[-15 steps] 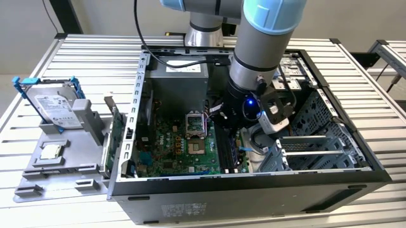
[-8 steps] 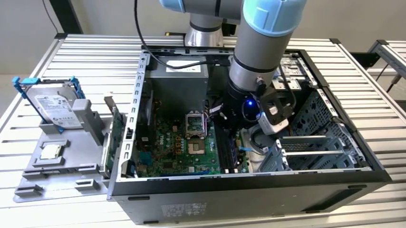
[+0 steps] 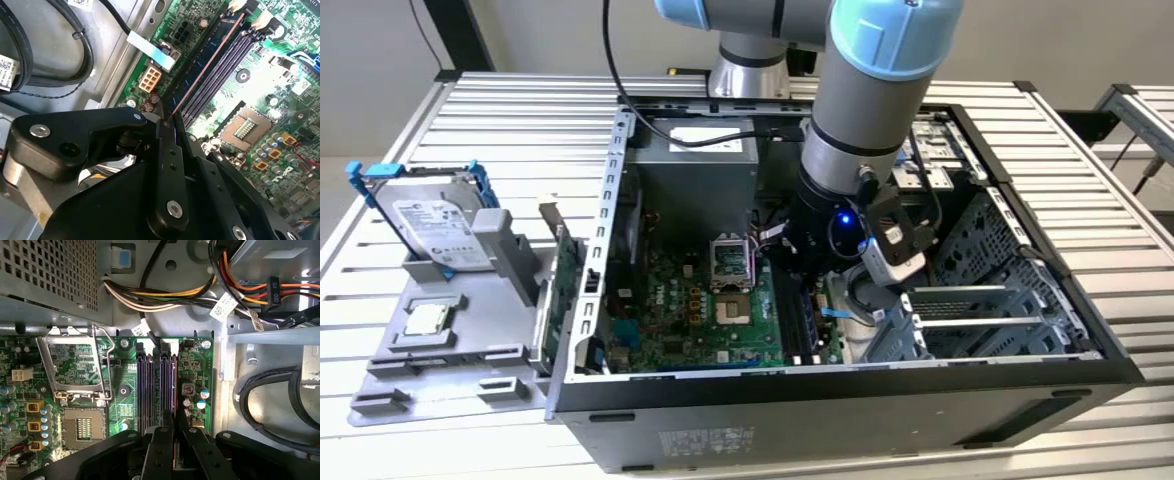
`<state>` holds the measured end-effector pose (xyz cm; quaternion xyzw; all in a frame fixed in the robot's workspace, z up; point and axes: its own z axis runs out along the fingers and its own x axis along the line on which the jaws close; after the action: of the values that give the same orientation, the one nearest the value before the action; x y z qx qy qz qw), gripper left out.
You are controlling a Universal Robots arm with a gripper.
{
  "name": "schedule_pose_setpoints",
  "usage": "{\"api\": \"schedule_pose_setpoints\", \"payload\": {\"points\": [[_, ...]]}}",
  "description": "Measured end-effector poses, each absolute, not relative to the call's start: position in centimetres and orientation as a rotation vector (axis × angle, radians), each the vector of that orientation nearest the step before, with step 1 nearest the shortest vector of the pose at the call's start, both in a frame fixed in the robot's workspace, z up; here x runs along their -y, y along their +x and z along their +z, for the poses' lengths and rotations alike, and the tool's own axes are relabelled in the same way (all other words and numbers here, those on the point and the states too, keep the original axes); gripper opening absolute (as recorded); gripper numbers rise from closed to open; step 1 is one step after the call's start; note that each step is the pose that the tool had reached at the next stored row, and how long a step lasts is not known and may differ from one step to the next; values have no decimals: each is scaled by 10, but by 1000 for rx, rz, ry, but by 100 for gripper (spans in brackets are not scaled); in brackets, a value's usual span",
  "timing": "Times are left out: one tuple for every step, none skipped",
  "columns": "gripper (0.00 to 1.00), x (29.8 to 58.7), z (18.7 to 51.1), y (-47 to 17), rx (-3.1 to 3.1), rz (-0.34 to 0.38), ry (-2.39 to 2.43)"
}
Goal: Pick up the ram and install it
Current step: 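Insert the ram into the slot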
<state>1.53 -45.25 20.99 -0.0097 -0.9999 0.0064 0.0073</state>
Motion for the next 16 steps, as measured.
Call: {"api": "schedule_pose_setpoints", "payload": {"points": [[0,452,210,15,3126,20,-30],[0,452,210,15,3126,20,-30],[0,452,210,15,3126,20,-30],[0,452,210,15,3125,20,-30],[0,452,210,15,3125,20,-30],[0,452,210,15,3124,20,-30],[100,452,210,15,3124,20,-30],[100,452,210,15,3124,20,-30],[100,452,210,15,3123,20,-30],[100,452,210,15,3123,20,-30],[100,453,210,15,3123,12,-30],[100,453,210,15,3123,1,-32],[100,453,213,15,3123,-2,-40],[100,453,217,15,3123,-1,-43],[100,453,221,15,3123,-2,-43],[100,453,226,15,3123,-1,-43]]}}
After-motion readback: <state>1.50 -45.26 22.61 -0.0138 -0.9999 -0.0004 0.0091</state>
